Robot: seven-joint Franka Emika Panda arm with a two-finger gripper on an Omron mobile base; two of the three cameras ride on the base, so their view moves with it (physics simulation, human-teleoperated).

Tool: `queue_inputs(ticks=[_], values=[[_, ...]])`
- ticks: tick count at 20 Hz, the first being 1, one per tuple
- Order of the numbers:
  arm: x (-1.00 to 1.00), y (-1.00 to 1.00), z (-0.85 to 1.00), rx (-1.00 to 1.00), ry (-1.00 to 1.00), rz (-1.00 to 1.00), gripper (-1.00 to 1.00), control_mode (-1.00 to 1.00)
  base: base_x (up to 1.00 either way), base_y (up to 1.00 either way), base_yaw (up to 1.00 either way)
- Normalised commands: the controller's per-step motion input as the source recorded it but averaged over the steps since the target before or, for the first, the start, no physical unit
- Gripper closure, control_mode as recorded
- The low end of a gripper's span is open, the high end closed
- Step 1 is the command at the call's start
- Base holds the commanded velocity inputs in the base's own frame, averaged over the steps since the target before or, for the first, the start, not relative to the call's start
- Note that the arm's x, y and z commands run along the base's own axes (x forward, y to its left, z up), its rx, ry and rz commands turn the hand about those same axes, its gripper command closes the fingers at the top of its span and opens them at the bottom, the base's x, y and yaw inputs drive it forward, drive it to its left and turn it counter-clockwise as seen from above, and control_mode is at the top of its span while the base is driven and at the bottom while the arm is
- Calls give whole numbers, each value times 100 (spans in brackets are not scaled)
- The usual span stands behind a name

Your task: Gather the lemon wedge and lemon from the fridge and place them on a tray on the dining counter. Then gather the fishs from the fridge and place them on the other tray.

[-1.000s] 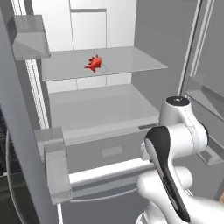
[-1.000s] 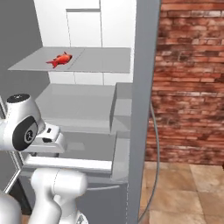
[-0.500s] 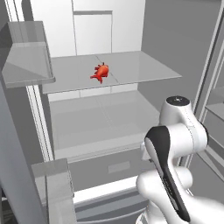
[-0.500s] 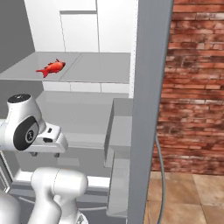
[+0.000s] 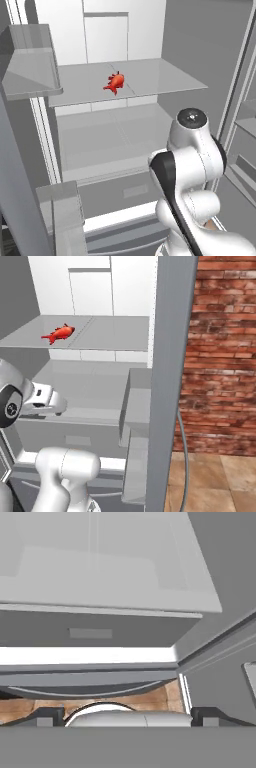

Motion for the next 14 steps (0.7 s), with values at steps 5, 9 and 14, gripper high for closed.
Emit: queue_inputs(ticks=[5, 9, 14], values=[[41, 19, 59, 0, -15, -4, -100, -100, 0, 0, 0], [17, 32, 95, 11, -16, -1, -100, -100, 0, 0, 0], [42, 30, 98, 18, -11, 0, -100, -100, 0, 0, 0]])
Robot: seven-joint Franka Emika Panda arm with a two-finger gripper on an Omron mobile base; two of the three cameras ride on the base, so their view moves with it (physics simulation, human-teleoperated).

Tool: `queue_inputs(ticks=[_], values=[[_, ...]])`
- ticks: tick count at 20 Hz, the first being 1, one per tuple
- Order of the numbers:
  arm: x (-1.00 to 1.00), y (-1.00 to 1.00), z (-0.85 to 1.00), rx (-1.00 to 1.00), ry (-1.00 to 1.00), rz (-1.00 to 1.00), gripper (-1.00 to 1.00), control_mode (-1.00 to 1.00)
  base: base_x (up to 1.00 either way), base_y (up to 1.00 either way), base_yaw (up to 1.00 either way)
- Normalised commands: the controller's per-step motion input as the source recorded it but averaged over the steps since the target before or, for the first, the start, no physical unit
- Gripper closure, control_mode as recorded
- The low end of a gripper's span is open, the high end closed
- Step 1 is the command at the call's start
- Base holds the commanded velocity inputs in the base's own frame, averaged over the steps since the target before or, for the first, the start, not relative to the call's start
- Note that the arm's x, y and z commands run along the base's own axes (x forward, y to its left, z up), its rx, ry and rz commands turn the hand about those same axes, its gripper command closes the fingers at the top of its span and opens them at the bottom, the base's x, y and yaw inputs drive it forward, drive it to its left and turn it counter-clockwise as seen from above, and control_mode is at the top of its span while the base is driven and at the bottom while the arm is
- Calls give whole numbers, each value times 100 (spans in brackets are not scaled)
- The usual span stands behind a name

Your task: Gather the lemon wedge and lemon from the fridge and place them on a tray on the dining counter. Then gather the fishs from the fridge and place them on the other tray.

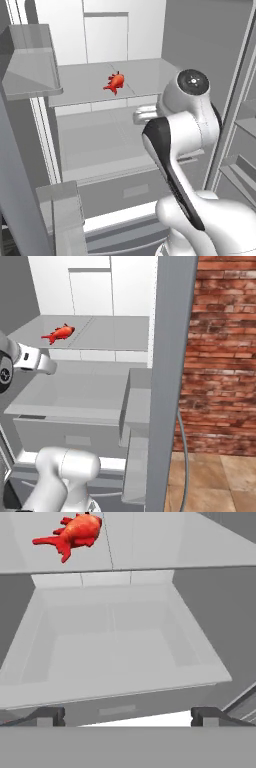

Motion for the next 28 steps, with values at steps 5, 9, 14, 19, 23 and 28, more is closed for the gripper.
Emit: queue_inputs(ticks=[5, 9, 14, 19, 23, 28], values=[[73, 40, 70, 19, -2, -2, -100, -100, 0, 0, 0], [79, 43, 37, 17, 0, -8, -100, -100, 0, 0, 0], [67, 33, 1, 1, 6, -9, -100, -100, 0, 0, 0], [58, 10, -2, 0, 8, -1, -100, -100, 0, 0, 0], [56, 0, -16, 0, 7, 0, -100, -100, 0, 0, 0], [58, 0, -29, 0, 3, 0, -100, -100, 0, 0, 0]])
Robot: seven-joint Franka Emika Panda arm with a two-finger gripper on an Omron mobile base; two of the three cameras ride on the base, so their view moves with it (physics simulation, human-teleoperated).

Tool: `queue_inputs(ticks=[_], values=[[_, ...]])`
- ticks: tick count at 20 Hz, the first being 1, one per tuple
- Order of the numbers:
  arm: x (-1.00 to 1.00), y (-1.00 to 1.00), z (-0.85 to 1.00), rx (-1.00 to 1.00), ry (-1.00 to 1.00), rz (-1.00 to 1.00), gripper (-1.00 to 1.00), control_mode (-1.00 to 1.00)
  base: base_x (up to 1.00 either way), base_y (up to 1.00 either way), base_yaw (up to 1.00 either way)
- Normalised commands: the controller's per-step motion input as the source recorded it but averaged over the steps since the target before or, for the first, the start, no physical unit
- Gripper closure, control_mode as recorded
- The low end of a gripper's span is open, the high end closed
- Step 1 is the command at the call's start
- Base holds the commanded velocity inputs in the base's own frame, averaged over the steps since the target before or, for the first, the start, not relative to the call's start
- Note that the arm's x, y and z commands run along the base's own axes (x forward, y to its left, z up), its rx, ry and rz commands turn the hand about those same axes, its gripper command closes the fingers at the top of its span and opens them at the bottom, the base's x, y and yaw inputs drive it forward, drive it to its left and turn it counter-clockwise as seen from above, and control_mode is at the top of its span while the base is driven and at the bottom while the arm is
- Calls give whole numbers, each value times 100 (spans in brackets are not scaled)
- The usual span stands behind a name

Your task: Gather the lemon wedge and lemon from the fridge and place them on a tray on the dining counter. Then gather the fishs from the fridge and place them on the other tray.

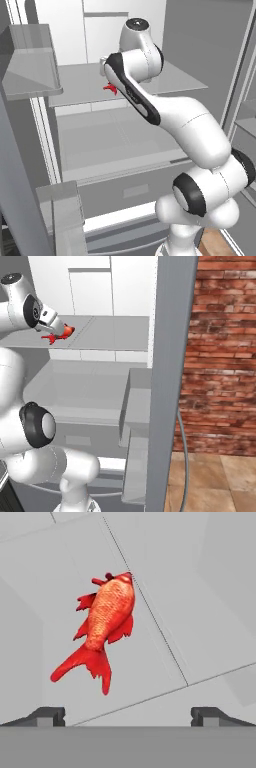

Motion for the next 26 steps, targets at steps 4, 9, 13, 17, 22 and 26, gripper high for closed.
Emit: queue_inputs(ticks=[4, 9, 13, 17, 22, 26], values=[[61, 0, -23, 0, 4, 0, -100, -100, 0, 0, 0], [57, 9, -17, 0, 7, 0, -100, -100, 0, 0, 0], [53, 17, -17, 0, 8, 0, -100, -100, 0, 0, 0], [52, 21, -15, 0, 8, 0, -100, -100, 0, 0, 0], [44, 23, -16, 0, 8, -1, -100, -100, 0, 0, 0], [21, 26, -34, 0, 8, 0, 100, -100, 0, 0, 0]])
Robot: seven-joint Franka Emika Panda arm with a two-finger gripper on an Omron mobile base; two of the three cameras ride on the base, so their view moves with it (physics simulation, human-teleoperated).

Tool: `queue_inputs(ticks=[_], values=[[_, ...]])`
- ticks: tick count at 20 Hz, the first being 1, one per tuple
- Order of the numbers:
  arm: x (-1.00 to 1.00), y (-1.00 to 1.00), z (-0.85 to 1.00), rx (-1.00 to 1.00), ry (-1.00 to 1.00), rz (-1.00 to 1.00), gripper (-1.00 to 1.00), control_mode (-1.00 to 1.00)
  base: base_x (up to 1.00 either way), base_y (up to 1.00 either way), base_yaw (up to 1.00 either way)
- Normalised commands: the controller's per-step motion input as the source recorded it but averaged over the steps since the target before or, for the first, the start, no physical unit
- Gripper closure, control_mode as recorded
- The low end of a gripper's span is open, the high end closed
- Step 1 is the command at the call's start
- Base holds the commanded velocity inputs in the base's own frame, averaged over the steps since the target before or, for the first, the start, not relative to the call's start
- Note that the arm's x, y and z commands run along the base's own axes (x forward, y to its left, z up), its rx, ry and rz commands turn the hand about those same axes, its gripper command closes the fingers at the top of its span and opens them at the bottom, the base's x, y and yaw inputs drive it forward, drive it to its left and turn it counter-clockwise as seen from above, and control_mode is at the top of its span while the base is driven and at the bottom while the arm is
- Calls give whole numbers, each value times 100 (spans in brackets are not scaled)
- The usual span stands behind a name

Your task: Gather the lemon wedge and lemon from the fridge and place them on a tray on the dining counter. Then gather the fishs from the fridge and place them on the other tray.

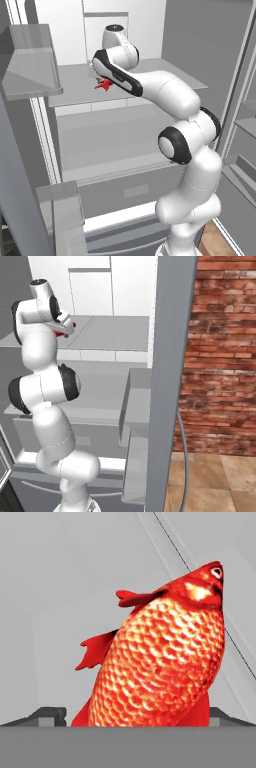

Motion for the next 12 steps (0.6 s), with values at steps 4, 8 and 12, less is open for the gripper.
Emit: queue_inputs(ticks=[4, 8, 12], values=[[21, 22, -34, 0, 4, 0, 100, -100, 0, 0, 0], [-8, 8, -30, 0, -4, 0, 100, -100, 0, 0, 0], [-62, 0, -37, 0, -19, 0, 100, -100, 0, 0, 0]])
